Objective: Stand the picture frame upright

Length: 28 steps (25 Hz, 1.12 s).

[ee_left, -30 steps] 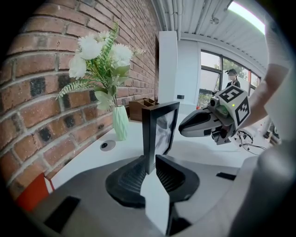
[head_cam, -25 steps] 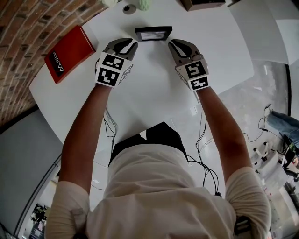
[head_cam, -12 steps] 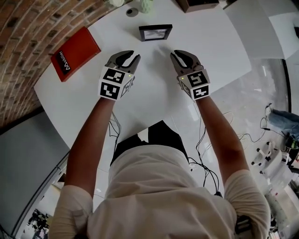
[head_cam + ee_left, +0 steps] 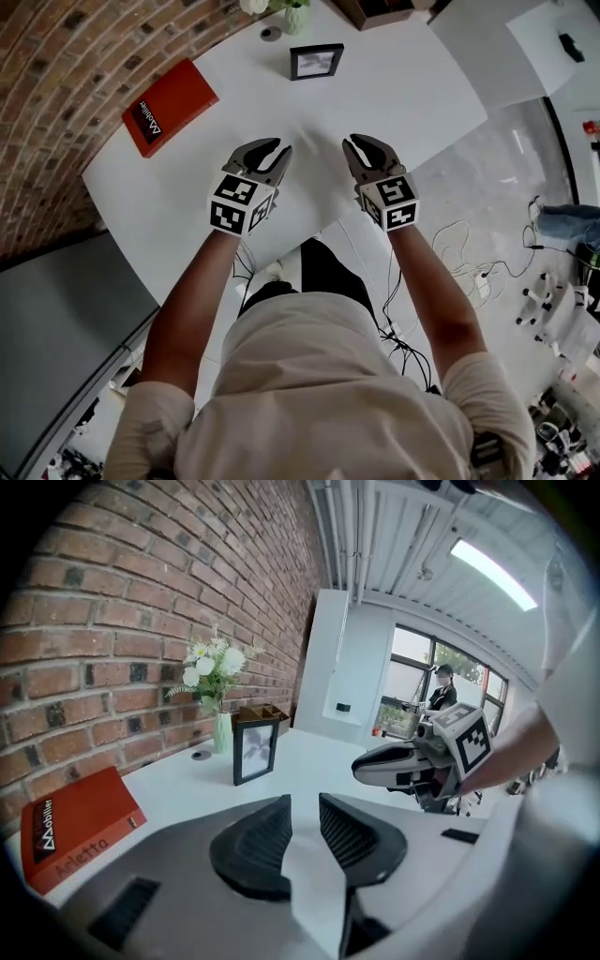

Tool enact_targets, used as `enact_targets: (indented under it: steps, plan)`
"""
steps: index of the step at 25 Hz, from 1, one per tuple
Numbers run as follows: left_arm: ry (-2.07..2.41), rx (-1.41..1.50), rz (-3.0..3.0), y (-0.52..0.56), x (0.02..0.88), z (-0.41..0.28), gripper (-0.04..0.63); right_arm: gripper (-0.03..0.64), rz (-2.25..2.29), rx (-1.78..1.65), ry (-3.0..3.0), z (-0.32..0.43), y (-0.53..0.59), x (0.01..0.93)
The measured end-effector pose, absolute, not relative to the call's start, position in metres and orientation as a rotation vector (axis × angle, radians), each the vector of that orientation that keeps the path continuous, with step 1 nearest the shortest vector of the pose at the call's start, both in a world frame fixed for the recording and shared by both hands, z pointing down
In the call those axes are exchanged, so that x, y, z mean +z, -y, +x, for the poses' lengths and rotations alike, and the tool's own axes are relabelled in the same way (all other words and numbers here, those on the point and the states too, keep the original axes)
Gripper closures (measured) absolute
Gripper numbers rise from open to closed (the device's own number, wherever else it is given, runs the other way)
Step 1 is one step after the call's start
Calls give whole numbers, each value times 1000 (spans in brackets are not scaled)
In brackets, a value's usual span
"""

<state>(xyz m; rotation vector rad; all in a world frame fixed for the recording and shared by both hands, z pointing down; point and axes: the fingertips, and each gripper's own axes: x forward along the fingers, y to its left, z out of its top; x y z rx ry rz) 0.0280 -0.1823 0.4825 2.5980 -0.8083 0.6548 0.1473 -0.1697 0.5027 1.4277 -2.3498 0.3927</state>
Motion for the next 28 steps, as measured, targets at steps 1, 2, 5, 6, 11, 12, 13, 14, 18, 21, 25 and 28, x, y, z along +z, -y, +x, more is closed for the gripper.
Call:
enact_targets:
  steps: [1,2,5,6,11,12,13,14,18,21,25,28]
  plan:
    - [793,636,2604,173,477,25,505,577,1444,390,2346,144,159,497]
    - [781,617,2610,163,471,22,508,577,1461,388,2343,141,148,492]
    - [754,565,2623,133,456,9,518,577,1499,384,2348,126,115,477]
    - [745,552,2625,123,452,4,518,577,1504,384,2350,121,104,473]
    - [698,527,2613,64,433,-21,548,577,1507,395,2366,93,47,453]
    - [681,525,2609,51,429,-27,553,577,1508,406,2369,87,36,449]
    - [663,523,2605,38,425,-33,568,577,1506,422,2369,80,24,445]
    - [645,525,2603,25,422,-39,579,577,1503,437,2371,74,12,442]
    - [588,530,2603,-16,407,-58,598,578,1507,451,2417,51,-28,421]
    - [552,514,2598,-39,396,-69,598,594,1497,457,2431,37,-55,411]
    - [524,504,2597,-61,388,-82,599,600,1504,470,2431,27,-82,402]
    - [517,506,2598,-72,385,-92,599,600,1516,482,2431,21,-94,399]
